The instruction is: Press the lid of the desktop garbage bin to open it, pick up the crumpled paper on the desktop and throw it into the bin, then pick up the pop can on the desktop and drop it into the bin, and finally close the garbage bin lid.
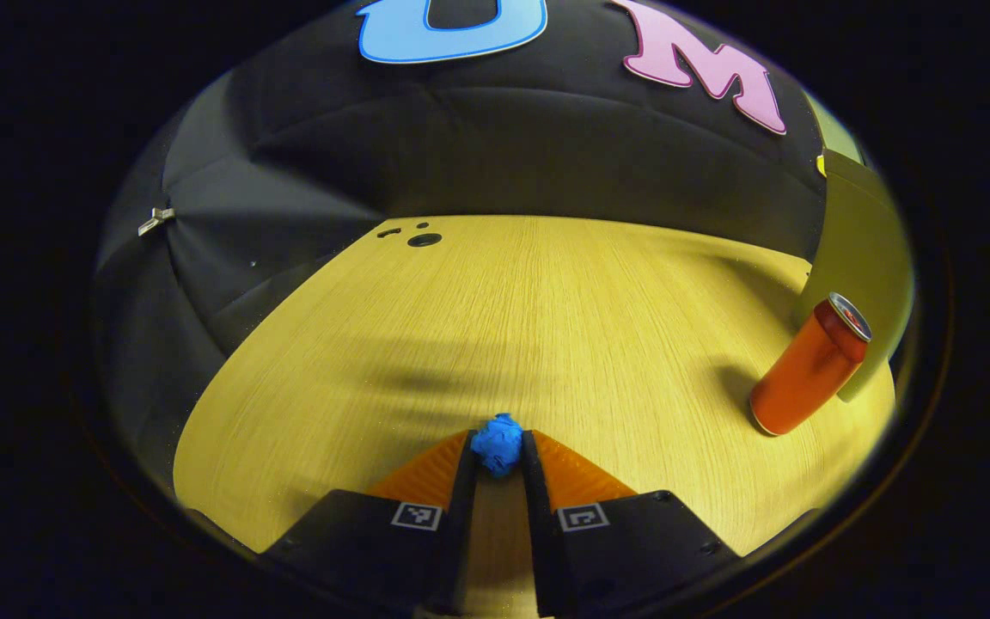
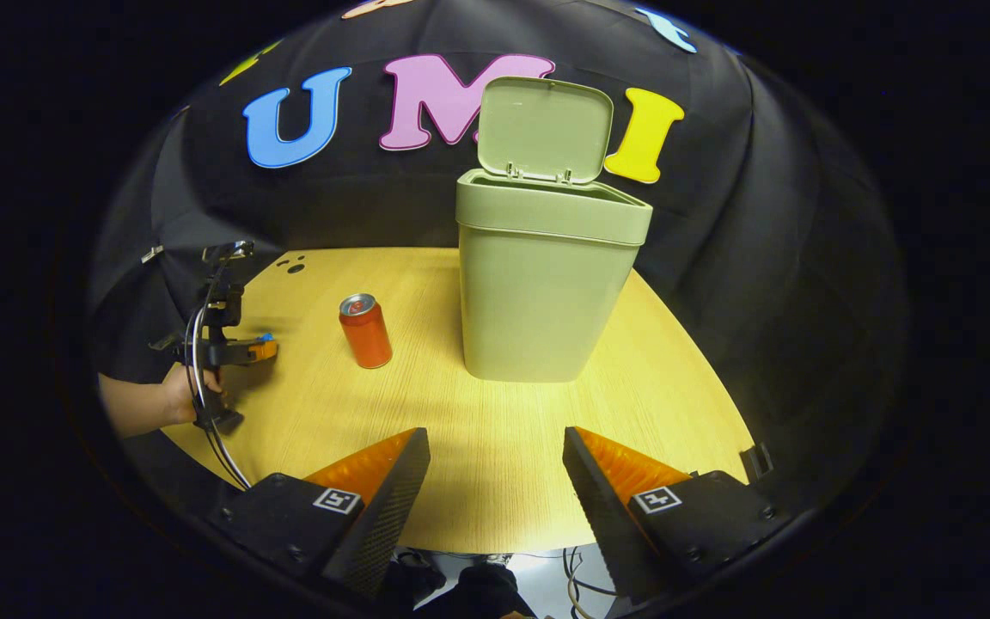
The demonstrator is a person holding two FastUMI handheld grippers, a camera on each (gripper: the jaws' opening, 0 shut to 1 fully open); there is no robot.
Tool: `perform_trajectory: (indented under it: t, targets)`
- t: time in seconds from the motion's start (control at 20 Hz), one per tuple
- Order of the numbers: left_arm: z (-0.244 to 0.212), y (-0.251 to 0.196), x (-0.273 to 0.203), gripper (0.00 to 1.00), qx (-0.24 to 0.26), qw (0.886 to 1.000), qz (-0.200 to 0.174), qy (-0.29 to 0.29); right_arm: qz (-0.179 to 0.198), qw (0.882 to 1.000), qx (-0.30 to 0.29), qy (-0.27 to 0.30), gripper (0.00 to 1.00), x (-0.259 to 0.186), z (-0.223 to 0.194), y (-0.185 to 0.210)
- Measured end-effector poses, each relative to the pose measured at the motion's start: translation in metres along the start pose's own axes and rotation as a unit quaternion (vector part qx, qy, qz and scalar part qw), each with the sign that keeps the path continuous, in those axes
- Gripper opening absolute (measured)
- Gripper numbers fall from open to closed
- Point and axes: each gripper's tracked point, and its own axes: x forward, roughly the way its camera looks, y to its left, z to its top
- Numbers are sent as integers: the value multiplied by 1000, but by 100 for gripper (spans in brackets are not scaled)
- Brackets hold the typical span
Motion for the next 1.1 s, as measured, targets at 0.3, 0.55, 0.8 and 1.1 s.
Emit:
perform_trajectory:
  t: [0.3, 0.55, 0.8, 1.1]
  targets:
    - [17, -7, -14, 31, 10, 1000, -4, -24, 13, 1000, -1, 3, 99, 10, 2, -5]
    - [53, -20, -44, 31, 27, 998, -6, -60, 34, 999, -4, -3, 99, 24, 9, -12]
    - [100, -45, -88, 31, 43, 994, -14, -102, 53, 999, -3, -8, 99, 40, 14, -25]
    - [167, -96, -142, 31, 15, 986, -47, -156, 74, 997, 8, -16, 99, 54, 21, -41]
